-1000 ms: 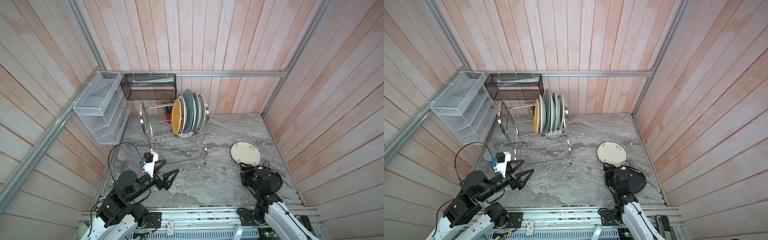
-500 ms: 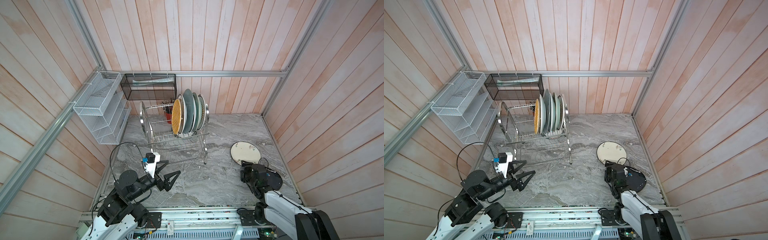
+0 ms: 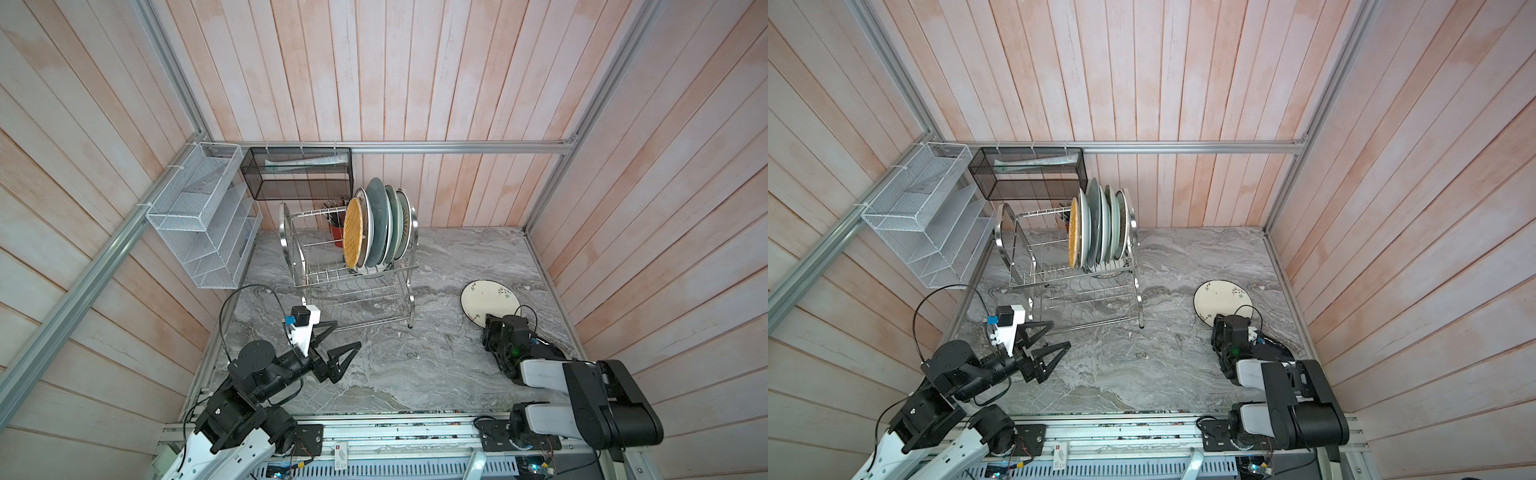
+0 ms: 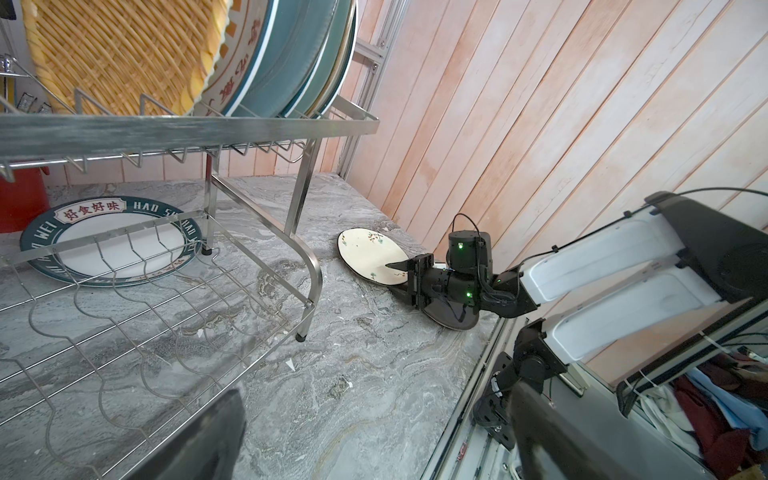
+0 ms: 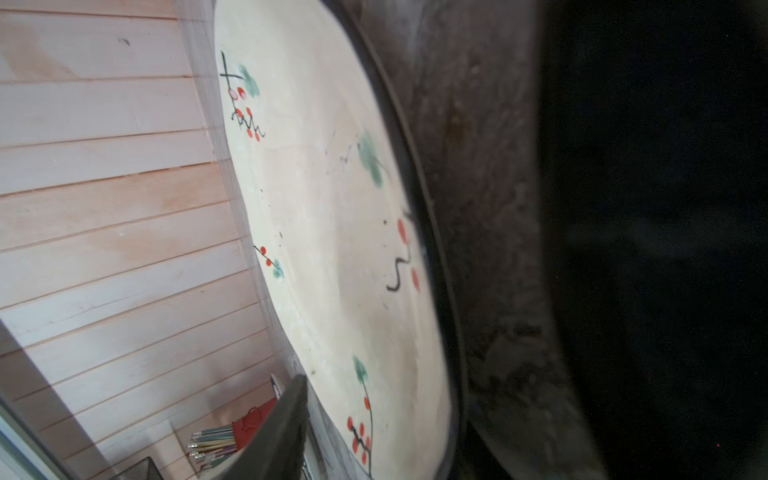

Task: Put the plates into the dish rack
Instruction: 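Reach the right gripper to the cream plate's rim and grasp it, then lift the cream plate upright with the right gripper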

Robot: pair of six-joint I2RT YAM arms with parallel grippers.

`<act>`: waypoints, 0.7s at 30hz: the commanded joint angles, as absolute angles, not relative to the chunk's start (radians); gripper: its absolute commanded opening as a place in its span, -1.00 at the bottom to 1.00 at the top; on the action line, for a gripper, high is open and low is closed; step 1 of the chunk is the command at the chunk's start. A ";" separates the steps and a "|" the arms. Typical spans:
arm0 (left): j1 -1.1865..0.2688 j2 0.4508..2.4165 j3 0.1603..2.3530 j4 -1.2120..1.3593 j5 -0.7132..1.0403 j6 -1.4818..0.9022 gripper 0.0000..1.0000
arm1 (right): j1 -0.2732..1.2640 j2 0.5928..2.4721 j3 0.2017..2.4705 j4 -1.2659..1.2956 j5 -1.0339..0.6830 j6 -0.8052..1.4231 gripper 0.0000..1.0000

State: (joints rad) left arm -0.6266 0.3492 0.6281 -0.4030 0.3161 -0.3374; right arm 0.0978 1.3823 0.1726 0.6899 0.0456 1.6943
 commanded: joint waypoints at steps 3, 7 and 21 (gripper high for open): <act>-0.621 0.325 0.617 -0.386 0.314 -0.329 1.00 | 0.090 1.463 0.146 0.617 0.000 1.663 -0.67; -0.621 0.322 0.617 -0.385 0.311 -0.327 1.00 | 0.086 1.440 0.165 0.604 0.004 1.591 -1.00; -0.621 0.325 0.616 -0.390 0.285 -0.331 1.00 | 0.081 1.114 0.244 0.341 0.005 1.288 -1.00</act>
